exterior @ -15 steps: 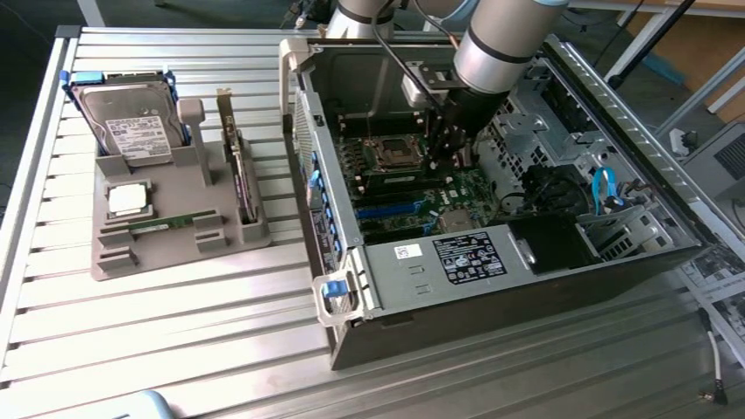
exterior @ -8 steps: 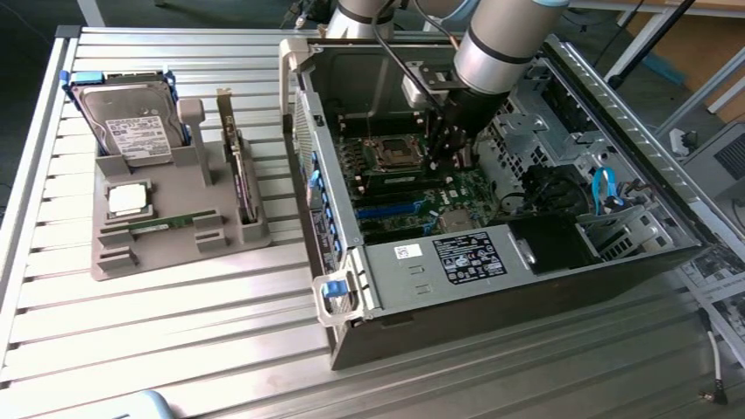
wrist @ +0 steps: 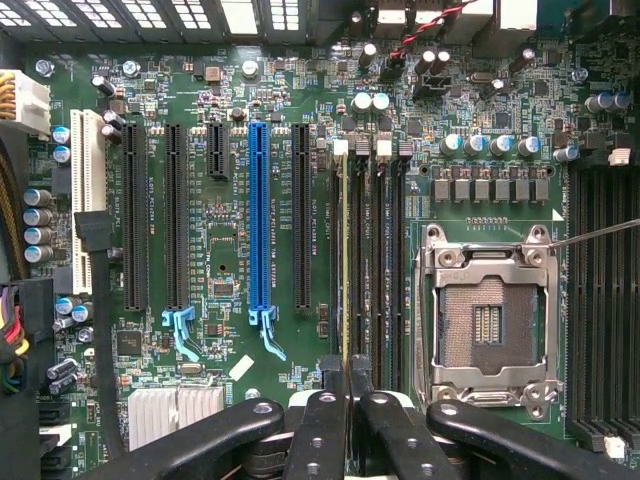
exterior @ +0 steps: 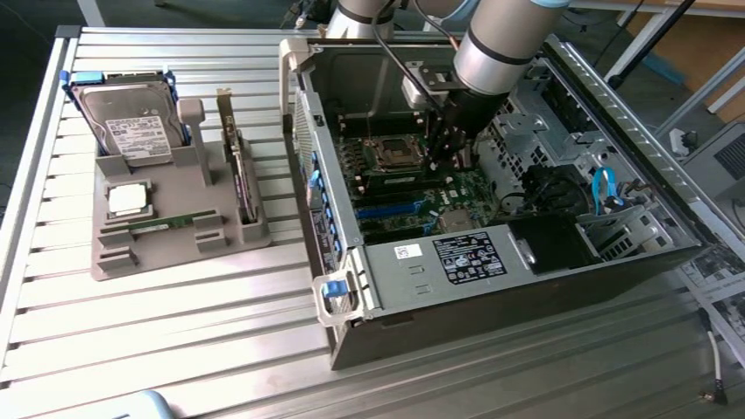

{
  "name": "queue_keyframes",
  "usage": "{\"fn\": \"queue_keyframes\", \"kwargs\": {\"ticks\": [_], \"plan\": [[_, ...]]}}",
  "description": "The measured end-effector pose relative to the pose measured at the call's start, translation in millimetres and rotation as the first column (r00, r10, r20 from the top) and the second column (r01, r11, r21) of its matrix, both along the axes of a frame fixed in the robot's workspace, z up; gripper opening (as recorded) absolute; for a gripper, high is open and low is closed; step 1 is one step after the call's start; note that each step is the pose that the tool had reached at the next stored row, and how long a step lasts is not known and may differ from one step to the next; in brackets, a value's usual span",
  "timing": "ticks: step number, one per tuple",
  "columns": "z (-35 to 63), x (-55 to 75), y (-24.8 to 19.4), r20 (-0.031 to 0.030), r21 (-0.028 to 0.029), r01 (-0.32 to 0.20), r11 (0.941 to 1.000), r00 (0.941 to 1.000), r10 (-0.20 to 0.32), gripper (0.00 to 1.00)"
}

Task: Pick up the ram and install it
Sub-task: 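Insert the ram into the slot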

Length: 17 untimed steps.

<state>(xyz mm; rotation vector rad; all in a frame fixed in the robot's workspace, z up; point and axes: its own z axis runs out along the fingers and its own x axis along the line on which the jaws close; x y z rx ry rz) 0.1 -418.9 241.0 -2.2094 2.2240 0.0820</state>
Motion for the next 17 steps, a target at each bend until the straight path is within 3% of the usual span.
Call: {"fn": "queue_keyframes", "kwargs": {"ticks": [11,17], "plan": [[0.0,0.0,0.0,0.0089,0.0001,0.0,1.0,1.0,0.0,0.12],[0.0,0.0,0.0,0.009,0.0,-0.002,1.0,1.0,0.002,0.12]]}}
